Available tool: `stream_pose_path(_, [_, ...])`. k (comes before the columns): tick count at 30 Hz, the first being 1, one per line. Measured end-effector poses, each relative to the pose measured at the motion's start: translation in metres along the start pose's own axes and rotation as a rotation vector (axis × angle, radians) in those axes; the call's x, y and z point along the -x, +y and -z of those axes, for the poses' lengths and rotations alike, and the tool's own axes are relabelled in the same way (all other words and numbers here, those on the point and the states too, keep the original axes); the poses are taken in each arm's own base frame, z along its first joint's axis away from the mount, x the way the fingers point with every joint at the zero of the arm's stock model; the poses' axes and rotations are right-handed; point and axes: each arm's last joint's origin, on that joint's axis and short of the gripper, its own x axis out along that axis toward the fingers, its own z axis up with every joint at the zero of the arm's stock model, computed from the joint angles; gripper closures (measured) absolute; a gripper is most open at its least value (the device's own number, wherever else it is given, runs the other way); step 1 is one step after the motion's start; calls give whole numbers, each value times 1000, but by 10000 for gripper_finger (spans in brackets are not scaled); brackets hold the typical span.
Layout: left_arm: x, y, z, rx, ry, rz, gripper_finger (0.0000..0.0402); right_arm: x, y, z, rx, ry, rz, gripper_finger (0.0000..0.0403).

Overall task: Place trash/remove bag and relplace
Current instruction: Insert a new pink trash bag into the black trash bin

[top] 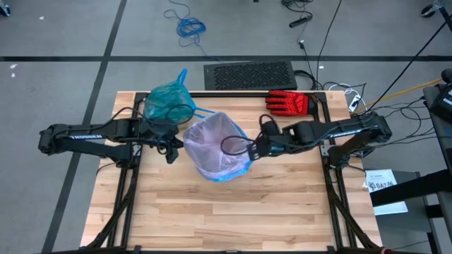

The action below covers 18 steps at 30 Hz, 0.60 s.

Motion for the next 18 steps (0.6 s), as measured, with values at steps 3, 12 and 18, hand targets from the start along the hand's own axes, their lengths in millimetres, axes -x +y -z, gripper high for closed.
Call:
stream_pose_path(3, [4, 0, 1, 19, -7, 3, 402, 3, 16, 4, 87, 16, -164, 351])
stream_pose_path(12, [42, 2, 2, 20, -27, -66, 402, 17, 60, 37, 445, -196, -482, 399])
stream_pose_path(18, [52, 4, 7, 47, -34, -68, 402, -11, 68, 62, 540, -181, -381, 402])
